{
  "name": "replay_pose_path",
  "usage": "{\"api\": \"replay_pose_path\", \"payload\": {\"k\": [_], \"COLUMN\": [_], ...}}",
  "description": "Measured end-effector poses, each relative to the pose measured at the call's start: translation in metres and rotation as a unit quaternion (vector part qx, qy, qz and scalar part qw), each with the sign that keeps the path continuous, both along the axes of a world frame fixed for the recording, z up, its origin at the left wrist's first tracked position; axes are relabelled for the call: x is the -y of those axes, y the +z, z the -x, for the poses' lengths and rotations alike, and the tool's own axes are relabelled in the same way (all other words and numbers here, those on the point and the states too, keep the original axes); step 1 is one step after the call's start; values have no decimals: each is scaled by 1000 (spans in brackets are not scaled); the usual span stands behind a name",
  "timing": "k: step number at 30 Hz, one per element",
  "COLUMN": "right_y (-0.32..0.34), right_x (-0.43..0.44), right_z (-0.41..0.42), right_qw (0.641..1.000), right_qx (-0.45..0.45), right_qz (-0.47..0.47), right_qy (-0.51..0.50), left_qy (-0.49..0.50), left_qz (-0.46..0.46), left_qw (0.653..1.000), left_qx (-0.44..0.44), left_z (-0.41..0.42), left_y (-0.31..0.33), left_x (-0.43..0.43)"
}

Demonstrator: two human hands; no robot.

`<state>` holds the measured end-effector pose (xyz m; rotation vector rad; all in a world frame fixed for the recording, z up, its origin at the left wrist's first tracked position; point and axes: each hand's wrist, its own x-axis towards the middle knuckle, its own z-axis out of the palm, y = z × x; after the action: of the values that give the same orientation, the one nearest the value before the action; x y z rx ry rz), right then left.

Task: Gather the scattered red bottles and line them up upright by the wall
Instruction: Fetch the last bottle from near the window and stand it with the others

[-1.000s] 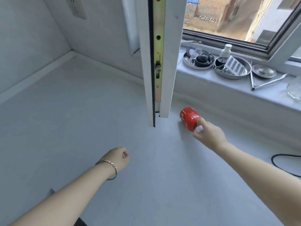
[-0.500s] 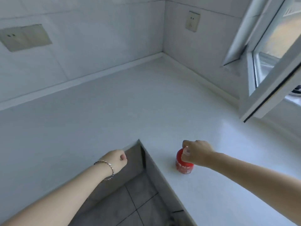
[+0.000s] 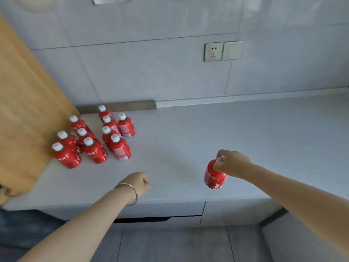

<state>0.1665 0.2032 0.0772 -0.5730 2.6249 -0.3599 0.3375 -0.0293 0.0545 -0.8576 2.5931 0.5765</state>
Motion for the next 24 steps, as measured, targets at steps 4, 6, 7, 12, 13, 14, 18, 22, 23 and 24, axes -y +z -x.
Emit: {"api": "replay_pose_path", "payload": {"k": [4, 6, 7, 12, 13, 14, 18, 22, 23, 24], "right_y": [-4, -9, -12, -24, -24, -24, -26, -32, -35, -38], "right_x": [79, 117, 136, 246, 270, 292, 372, 419, 425, 428], "right_z": [9, 16, 21, 54, 60, 63, 73, 81, 82, 83], "right_qw": [1000, 999, 999, 994, 993, 991, 984, 979, 975, 971], "right_qx": [17, 21, 21, 23, 26, 29, 33, 51, 60, 72], "right_qz": [12, 14, 12, 14, 15, 17, 19, 9, -8, -22], "right_qy": [19, 34, 43, 104, 117, 129, 172, 198, 213, 225], "left_qy": [77, 105, 115, 180, 189, 195, 234, 250, 255, 260], "left_qz": [4, 10, 15, 24, 22, 21, 47, 51, 47, 33], "left_qw": [997, 994, 993, 983, 982, 980, 971, 966, 964, 962], "left_qx": [3, 5, 7, -9, -13, -11, -17, -46, -57, -72], "left_z": [-20, -22, -22, -10, -6, -3, 9, 19, 21, 24], "left_y": [3, 1, 0, 1, 5, 8, 25, 32, 32, 31], "left_x": [76, 110, 127, 207, 222, 237, 295, 346, 357, 367]}}
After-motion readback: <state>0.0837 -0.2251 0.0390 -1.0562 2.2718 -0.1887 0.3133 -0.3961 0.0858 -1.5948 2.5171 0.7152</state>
